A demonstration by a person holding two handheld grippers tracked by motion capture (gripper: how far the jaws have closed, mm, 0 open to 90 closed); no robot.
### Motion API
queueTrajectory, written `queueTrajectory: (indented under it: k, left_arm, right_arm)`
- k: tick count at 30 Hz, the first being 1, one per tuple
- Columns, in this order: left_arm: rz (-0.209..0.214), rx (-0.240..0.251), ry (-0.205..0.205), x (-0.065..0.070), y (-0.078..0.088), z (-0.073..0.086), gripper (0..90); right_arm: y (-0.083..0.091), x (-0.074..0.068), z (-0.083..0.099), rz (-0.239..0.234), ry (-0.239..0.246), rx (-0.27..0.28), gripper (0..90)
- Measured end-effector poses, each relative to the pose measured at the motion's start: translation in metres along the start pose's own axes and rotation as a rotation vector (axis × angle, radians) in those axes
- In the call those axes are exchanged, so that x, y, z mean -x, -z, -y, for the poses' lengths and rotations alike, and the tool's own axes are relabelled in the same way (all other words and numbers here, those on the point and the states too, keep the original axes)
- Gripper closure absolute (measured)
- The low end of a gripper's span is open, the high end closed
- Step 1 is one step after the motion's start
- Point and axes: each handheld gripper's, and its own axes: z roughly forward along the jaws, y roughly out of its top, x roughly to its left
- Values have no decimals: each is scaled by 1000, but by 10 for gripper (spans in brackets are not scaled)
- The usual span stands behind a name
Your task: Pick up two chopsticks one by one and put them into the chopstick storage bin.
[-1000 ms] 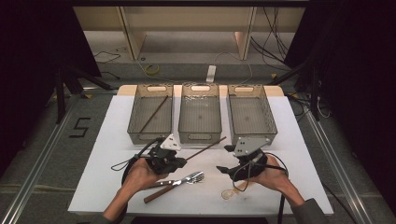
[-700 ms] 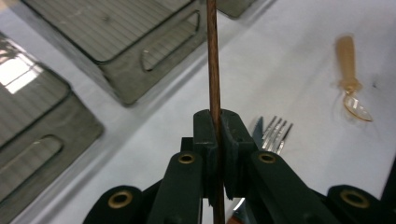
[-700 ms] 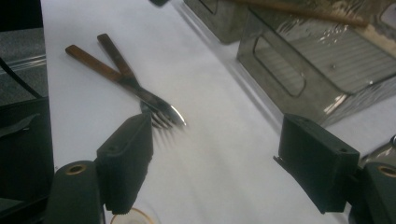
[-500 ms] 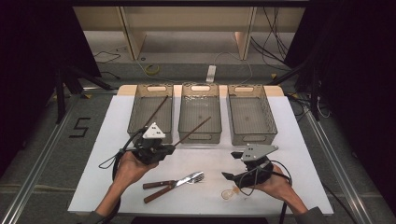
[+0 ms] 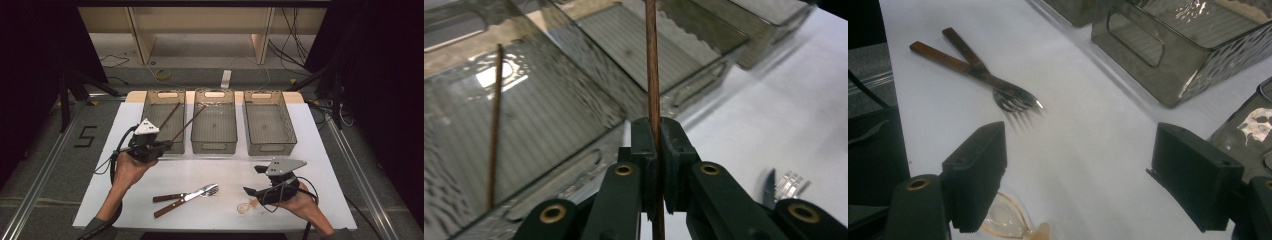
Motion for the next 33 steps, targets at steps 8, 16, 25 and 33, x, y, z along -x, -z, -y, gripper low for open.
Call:
queueTrajectory:
  k: [8, 16, 25, 33]
  left_arm:
    - [-52, 22, 59, -24, -10, -12, 855]
    - [-93, 27, 133, -49, -23, -20, 855]
    - [-124, -10, 197, -72, -46, -27, 854]
    - [-153, -52, 197, -81, -60, -29, 853]
  right_arm:
    - [5, -1, 5, 7, -17, 9, 218]
    - [11, -3, 9, 15, -36, 27, 203]
    - [13, -6, 10, 8, -32, 28, 203]
    - [13, -5, 11, 6, -38, 31, 203]
